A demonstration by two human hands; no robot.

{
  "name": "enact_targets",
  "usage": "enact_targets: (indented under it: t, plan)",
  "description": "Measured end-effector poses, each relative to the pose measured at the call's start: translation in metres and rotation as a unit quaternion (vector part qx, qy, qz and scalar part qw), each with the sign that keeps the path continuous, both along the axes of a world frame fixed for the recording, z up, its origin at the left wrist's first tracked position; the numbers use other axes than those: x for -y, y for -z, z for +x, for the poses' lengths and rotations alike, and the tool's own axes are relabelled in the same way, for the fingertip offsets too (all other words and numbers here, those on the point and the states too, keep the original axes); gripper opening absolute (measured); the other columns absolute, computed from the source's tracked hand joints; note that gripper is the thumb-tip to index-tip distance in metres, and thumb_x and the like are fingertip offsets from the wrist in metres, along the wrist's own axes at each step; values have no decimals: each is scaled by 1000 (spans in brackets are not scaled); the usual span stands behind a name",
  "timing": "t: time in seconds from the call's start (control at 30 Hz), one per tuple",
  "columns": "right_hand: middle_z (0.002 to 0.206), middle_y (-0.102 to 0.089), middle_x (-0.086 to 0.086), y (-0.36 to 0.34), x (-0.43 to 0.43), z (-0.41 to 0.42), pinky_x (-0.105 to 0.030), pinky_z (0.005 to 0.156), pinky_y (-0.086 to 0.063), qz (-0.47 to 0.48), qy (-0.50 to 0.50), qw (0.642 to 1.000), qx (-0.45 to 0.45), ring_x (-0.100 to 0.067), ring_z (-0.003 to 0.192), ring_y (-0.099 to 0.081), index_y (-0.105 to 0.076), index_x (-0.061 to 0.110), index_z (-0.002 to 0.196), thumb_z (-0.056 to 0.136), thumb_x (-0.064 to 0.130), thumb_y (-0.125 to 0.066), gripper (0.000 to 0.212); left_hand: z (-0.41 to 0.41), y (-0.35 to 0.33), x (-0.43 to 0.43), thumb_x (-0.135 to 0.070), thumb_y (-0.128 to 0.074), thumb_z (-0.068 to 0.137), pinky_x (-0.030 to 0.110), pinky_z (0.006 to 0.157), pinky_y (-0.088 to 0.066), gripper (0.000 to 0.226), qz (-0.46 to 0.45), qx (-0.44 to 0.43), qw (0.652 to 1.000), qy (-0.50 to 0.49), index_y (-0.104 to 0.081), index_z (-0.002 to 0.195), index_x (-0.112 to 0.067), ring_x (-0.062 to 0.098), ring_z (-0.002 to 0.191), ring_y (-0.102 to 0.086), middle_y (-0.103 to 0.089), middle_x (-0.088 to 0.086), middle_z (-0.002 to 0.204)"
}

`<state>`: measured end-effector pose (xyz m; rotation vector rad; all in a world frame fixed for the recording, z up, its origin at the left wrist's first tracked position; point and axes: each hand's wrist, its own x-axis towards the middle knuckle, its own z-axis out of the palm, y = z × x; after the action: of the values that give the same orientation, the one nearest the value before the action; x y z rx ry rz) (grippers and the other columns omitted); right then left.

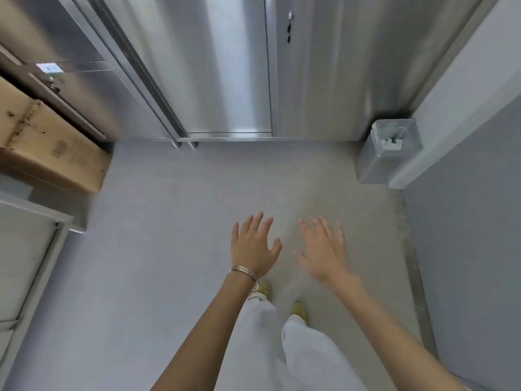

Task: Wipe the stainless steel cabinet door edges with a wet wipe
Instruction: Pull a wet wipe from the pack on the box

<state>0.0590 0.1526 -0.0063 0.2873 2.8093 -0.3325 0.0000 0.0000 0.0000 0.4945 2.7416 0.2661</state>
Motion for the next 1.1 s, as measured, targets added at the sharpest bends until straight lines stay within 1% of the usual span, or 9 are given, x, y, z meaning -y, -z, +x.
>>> enact_targets:
  t: [0.1,0.23,0.4,0.57,0.67,0.8,0.9,1.0,1.1]
  plan:
    - [157,-11,-4,-8,17,-12,-48,115,0,14,-59,998,1,-20,144,-2,-7,25,149,93,47,-39,69,-1,-10,27,-44,-41,96,41,120,-8,56,-1,-32,998,-52,-31,149,-28,16,147,-18,-23,-3,160]
    - [155,-18,-2,-20,54,-34,-46,116,-7,11,-156,987,-25,-19,144,-8,-11,24,149,92,42,-42,67,4,-19,72,-42,-41,96,39,121,-9,56,2,-51,991,-123,-30,149,-28,15,147,-19,-24,-3,159]
    - [152,-25,0,-34,111,-60,-44,115,-7,5,-243,969,-49,-18,142,-14,-16,24,148,92,40,-43,64,18,-25,142,-46,-38,96,38,120,-8,57,-22,-59,977,-202,-28,150,-29,15,147,-19,-27,-4,158]
    - [149,-31,2,-45,184,-84,-43,115,-9,5,-315,946,-73,-18,140,-20,-23,26,147,91,40,-45,62,28,-33,223,-48,-38,96,36,119,-10,55,-38,-74,956,-281,-36,147,-30,16,147,-20,-35,-9,154]
    - [148,-32,3,-50,237,-98,-42,115,-10,2,-352,933,-78,-16,139,-21,-27,27,145,91,41,-45,59,30,-41,274,-47,-41,95,35,118,-13,53,-23,-83,941,-328,-40,145,-29,15,146,-24,-39,-8,152]
    - [149,-31,3,-57,310,-116,-41,114,-10,-16,-390,917,-80,-16,140,-21,-27,26,145,92,40,-45,58,30,-46,339,-49,-38,96,30,116,-15,54,-33,-90,929,-356,-35,147,-33,11,145,-23,-35,-11,153]
    - [149,-32,2,-65,360,-129,-40,114,-11,-22,-418,902,-104,-16,139,-22,-29,25,145,92,39,-45,57,19,-53,386,-50,-38,96,28,114,-17,54,-39,-107,922,-371,-35,147,-33,10,144,-25,-36,-12,153]
    - [147,-33,4,-76,402,-142,-41,115,-11,-23,-435,891,-129,-15,139,-22,-29,26,144,92,39,-45,56,4,-65,428,-50,-40,95,30,114,-17,54,-47,-124,917,-377,-37,146,-32,13,143,-26,-38,-10,152]
    - [148,-31,6,-84,432,-156,-40,115,-9,-18,-439,888,-139,-13,140,-20,-27,27,145,93,40,-43,56,-11,-74,458,-50,-39,95,32,114,-16,54,-54,-139,916,-373,-38,145,-31,15,143,-26,-38,-9,152]
